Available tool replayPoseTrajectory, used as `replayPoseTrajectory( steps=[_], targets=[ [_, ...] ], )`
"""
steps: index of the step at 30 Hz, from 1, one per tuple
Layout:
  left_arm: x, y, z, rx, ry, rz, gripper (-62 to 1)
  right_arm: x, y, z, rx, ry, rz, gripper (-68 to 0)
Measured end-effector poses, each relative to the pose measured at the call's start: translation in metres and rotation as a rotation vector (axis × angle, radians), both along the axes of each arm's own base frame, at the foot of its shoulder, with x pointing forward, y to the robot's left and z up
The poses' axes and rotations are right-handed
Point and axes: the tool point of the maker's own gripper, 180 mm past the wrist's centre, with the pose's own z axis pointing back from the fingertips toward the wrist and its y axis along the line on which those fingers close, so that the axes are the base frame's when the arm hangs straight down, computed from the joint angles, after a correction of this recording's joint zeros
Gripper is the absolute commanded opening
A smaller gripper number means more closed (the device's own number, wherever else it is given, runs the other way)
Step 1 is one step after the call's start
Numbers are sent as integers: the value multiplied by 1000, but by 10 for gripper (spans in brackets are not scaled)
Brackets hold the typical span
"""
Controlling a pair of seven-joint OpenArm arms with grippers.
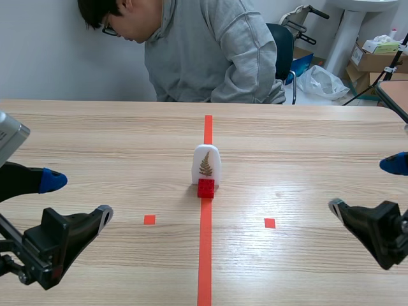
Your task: Do the leaf sorting experiment
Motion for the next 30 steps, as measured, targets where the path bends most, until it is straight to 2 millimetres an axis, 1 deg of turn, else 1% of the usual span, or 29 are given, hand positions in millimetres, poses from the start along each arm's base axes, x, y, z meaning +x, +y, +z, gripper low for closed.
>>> replayPoseTrajectory(
  steps=[4, 8, 12, 16, 21, 25, 30],
  targets=[
    [0, 0, 0, 0, 0, 0, -67, 17, -8, -12, -15, 21, 9, -21],
    [0, 0, 0, 0, 0, 0, -67, 32, -6, -26, -16, 53, 45, -23],
    [0, 0, 0, 0, 0, 0, -67, 49, 8, -32, -9, 61, 107, -23],
    [0, 0, 0, 0, 0, 0, -67, 66, 26, -36, -38, 58, 169, -23],
    [0, 0, 0, 0, 0, 0, -67, 77, 48, -44, -104, 62, 266, -23],
    [0, 0, 0, 0, 0, 0, -67, 87, 66, -44, -140, 39, 331, -23],
    [0, 0, 0, 0, 0, 0, -67, 106, 91, -43, -116, 25, 362, -23]
  ],
)
